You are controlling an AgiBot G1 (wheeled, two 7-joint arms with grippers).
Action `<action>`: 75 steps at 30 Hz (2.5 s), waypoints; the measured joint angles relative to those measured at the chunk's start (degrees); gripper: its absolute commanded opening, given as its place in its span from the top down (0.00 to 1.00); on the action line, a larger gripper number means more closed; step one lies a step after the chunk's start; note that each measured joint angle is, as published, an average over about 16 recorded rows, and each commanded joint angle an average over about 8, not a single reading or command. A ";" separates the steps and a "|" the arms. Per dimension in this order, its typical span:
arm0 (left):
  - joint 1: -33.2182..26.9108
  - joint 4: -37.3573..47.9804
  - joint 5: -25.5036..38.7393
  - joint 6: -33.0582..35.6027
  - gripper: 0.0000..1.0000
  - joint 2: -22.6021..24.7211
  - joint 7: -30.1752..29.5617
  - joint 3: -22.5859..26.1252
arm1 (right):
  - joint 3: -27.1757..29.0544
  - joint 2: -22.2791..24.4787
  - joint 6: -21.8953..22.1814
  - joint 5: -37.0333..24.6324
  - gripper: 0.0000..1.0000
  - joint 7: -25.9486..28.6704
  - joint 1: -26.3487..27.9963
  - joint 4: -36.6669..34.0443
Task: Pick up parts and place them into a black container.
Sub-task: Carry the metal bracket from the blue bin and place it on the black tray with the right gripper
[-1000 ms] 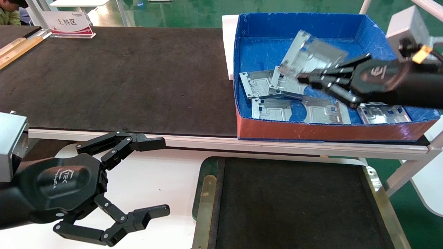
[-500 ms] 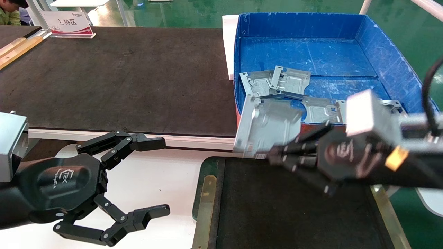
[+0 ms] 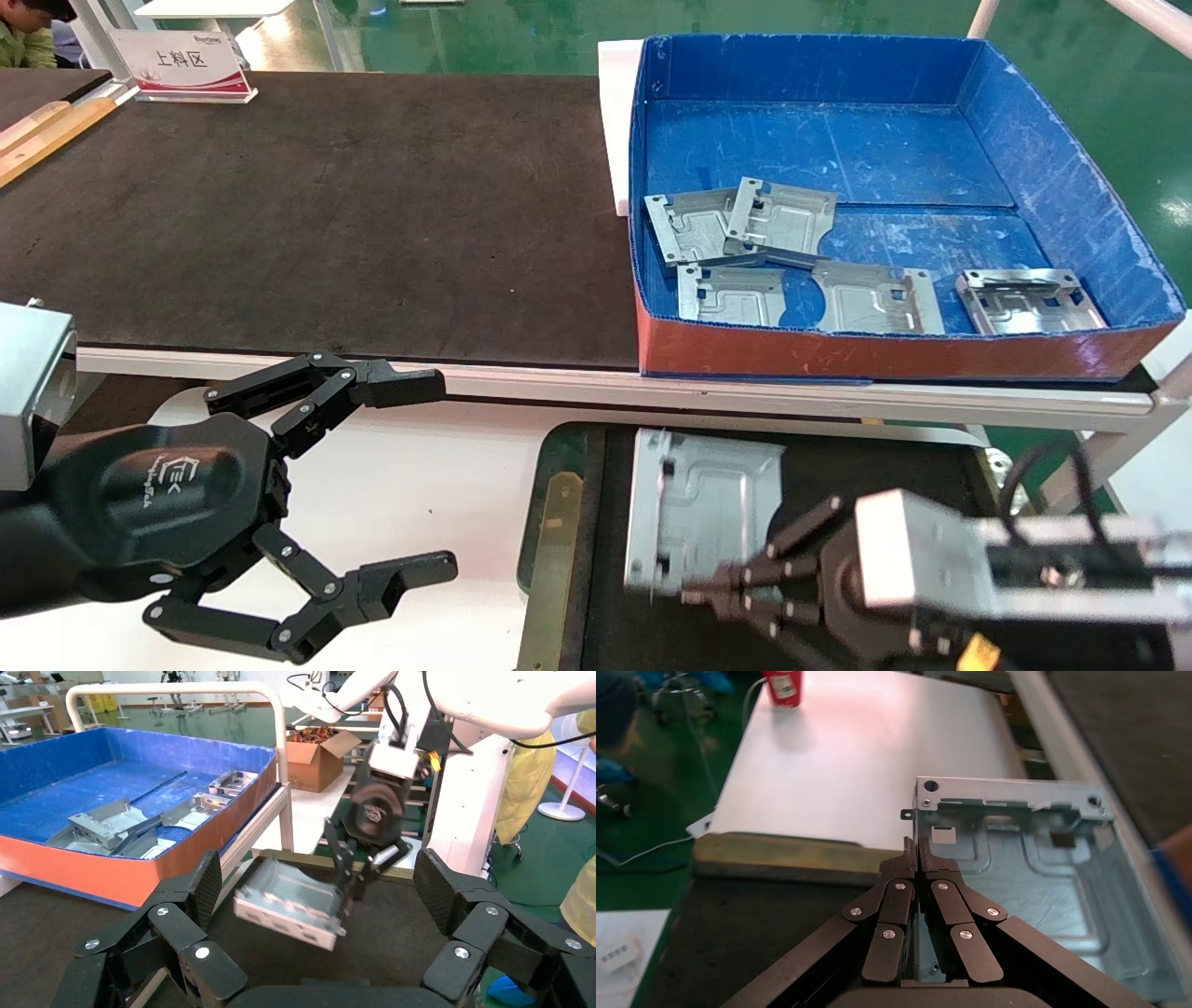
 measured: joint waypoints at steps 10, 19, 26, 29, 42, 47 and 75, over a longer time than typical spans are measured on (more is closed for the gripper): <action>0.00 0.00 0.00 0.00 0.00 0.00 0.00 0.00 | -0.50 -1.03 2.02 -2.00 1.00 -9.09 -5.85 -0.04; 0.00 0.00 0.00 0.00 0.00 0.00 0.00 0.00 | -1.96 -3.41 5.62 -5.15 1.00 -10.91 -9.14 -0.46; 0.00 0.00 0.00 0.00 0.00 0.00 0.00 0.00 | -3.68 -6.10 8.85 -9.38 1.00 -11.64 -10.21 -1.82; 0.00 0.00 0.00 0.00 0.00 0.00 0.00 0.00 | -4.57 -7.66 10.14 -11.48 1.00 -12.19 -10.12 -3.28; 0.00 0.00 0.00 0.00 0.00 0.00 0.00 0.00 | -7.95 -16.80 13.38 -18.39 1.00 -18.20 -5.70 -17.26; 0.00 0.00 0.00 0.00 0.00 0.00 0.00 0.00 | -8.52 -20.22 13.69 -19.35 1.00 -21.52 -2.95 -24.01; 0.00 0.00 0.00 0.00 0.00 0.00 0.00 0.00 | -8.03 -30.02 11.15 -18.27 1.00 -36.86 9.08 -52.19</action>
